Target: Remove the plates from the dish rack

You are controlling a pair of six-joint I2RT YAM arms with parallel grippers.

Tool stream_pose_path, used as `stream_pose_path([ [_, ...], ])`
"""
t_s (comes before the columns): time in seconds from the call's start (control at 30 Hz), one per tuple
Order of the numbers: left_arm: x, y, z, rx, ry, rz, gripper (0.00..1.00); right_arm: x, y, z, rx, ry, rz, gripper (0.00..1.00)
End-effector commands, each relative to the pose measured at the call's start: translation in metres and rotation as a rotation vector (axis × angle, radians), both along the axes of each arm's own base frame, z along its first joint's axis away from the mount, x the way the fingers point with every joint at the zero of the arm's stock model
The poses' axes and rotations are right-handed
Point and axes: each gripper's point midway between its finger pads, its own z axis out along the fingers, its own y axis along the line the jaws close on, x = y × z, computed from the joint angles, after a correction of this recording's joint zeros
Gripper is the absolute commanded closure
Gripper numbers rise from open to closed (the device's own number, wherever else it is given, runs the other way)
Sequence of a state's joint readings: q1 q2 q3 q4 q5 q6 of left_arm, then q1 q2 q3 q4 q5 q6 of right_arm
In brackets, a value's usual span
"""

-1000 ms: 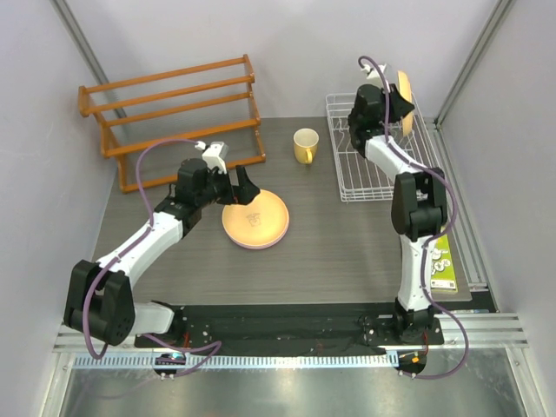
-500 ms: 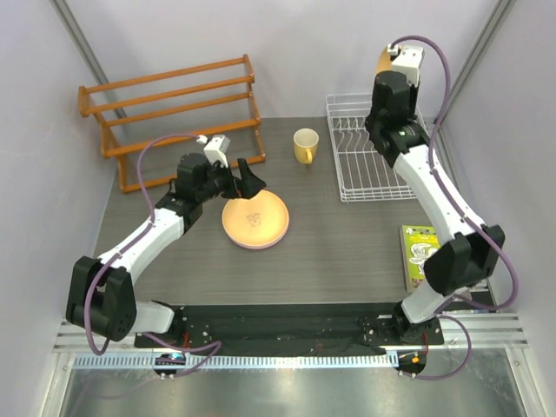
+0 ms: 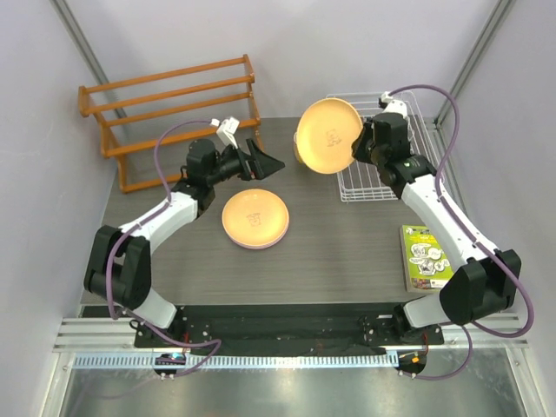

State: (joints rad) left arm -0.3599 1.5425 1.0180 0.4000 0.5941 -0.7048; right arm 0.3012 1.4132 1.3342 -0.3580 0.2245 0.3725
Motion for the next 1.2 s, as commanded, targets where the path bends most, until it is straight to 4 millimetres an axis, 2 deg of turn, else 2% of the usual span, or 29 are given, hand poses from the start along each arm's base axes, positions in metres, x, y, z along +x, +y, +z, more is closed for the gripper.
stream_pose_path([
  [0.0, -0.002, -0.014, 0.030, -0.140, -0.051, -0.071, 0.01, -0.010, 0.050, 0.034, 0.282, -0.081, 0.175, 0.95],
  [0.03, -0.001, -0.015, 0.026, -0.143, -0.045, -0.069, 0.01, -0.011, 0.054, 0.037, 0.307, -0.090, 0.190, 0.95],
  [0.07, 0.000, -0.016, 0.021, -0.144, -0.034, -0.073, 0.01, -0.013, 0.057, 0.029, 0.324, -0.075, 0.197, 0.95],
  [0.13, 0.000, -0.017, 0.023, -0.175, -0.040, -0.078, 0.01, -0.018, 0.065, 0.034, 0.381, -0.086, 0.232, 0.94],
  [0.2, 0.002, -0.017, 0.021, -0.189, -0.033, -0.072, 0.03, -0.022, 0.068, 0.027, 0.412, -0.069, 0.238, 0.94],
  [0.27, 0.004, -0.017, 0.016, -0.190, -0.018, -0.064, 0.09, -0.026, 0.071, 0.025, 0.433, -0.066, 0.251, 0.94],
  [0.4, 0.008, -0.017, 0.007, -0.182, -0.004, -0.047, 0.16, -0.032, 0.073, 0.027, 0.460, -0.069, 0.265, 0.94],
  [0.43, 0.008, -0.016, 0.005, -0.179, -0.001, -0.043, 0.23, -0.032, 0.074, 0.029, 0.467, -0.071, 0.268, 0.94],
  [0.5, 0.011, -0.014, 0.002, -0.171, -0.003, -0.019, 0.28, -0.034, 0.075, 0.029, 0.477, -0.067, 0.272, 0.94],
  [0.53, 0.011, -0.014, 0.003, -0.171, -0.008, -0.011, 0.37, -0.034, 0.074, 0.028, 0.479, -0.065, 0.269, 0.93],
  [0.63, 0.013, -0.011, 0.003, -0.162, -0.016, 0.009, 0.50, -0.036, 0.076, 0.026, 0.487, -0.056, 0.273, 0.93],
  [0.97, 0.018, -0.005, 0.000, -0.150, -0.015, 0.061, 0.64, -0.044, 0.082, 0.021, 0.522, -0.022, 0.301, 0.93],
  [1.1, 0.022, -0.002, -0.003, -0.125, -0.005, 0.093, 0.88, -0.050, 0.083, 0.019, 0.532, -0.014, 0.309, 0.92],
  [1.17, 0.025, 0.002, -0.011, -0.094, 0.016, 0.123, 0.99, -0.054, 0.082, 0.015, 0.531, -0.007, 0.310, 0.90],
])
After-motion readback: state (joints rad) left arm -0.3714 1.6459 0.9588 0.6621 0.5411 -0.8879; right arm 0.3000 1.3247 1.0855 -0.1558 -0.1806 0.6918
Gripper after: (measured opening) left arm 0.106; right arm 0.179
